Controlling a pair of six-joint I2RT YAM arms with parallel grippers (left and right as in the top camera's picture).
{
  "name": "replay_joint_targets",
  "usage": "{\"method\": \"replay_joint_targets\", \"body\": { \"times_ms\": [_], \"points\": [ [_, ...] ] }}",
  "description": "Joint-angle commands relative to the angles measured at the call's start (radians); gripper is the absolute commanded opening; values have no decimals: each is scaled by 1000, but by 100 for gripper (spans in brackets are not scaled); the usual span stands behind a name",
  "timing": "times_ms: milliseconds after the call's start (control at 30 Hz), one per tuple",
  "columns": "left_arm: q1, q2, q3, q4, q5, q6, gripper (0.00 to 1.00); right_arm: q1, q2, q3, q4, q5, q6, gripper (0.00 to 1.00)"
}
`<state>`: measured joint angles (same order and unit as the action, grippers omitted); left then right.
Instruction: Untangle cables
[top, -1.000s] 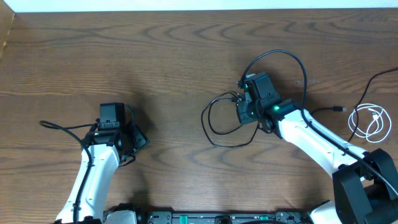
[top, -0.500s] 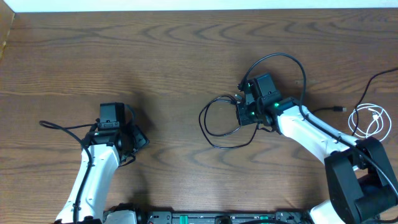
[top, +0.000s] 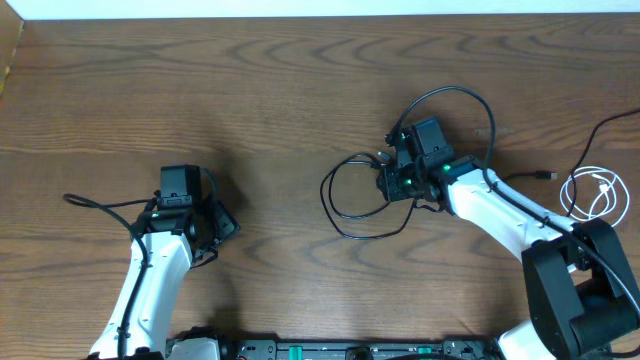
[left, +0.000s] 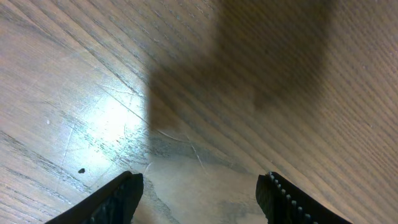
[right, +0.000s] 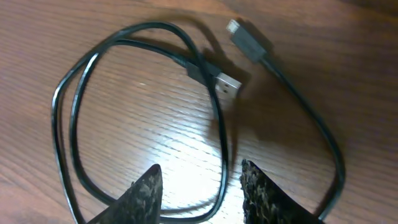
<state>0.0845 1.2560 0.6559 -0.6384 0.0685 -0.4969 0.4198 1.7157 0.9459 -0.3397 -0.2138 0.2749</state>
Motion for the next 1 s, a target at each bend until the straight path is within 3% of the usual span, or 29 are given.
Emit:
{"method": "replay_joint_targets", "body": {
  "times_ms": [0,300,500,700,967],
  "points": [
    [5,8,-11,-2,-17,5,65,-16,37,-12,2,-9,1,39],
    [5,8,-11,-2,-17,5,65,-21,158,-12,104,-209,2,37],
    [5,8,-11,-2,-17,5,65,-21,165,-11,132,-204,2,1],
    [5,8,-11,-2,-17,5,65,-28,92,-5,153,-303,-19,1],
    [5,8,-11,0,-17,5,65,-29,-257,-5,97,-346,-158,1]
  ]
}}
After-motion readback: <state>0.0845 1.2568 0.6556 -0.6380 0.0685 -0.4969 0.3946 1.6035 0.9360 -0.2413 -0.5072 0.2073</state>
